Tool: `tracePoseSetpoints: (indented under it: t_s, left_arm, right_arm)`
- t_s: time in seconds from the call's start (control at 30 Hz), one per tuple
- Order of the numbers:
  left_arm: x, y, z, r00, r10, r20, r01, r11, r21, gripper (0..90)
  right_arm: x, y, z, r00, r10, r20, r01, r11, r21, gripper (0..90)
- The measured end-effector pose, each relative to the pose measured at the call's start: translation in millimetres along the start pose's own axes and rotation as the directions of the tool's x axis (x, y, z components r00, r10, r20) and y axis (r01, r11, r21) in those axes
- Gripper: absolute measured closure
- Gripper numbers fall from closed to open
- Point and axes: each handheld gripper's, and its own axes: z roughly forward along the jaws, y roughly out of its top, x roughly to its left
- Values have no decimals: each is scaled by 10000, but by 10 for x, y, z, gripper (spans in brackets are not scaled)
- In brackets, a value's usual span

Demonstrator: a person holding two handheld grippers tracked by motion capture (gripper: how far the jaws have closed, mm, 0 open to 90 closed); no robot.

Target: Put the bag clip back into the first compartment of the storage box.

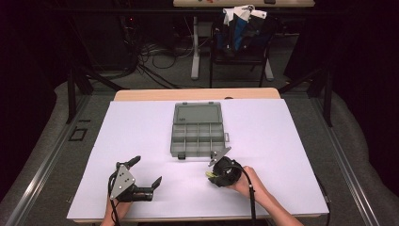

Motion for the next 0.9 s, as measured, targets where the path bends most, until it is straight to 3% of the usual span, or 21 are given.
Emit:
tracePoseSetpoints:
  t_s: [0.23,0.63,0.9]
  left_arm:
    - [17,-8,-10,10000,-45,-43,46,10000,48,0]
    - [39,-11,-28,9999,-86,-96,86,10000,-1,0]
    - [9,-10,0,10000,-32,84,31,9999,117,0]
  right_arm:
    - [-16,-3,1,10000,81,-43,-82,10000,-40,795]
    - [-8,-5,-18,9999,127,10,-127,9997,-213,803]
    - [-24,-5,-45,9999,151,-24,-152,9988,-468,805]
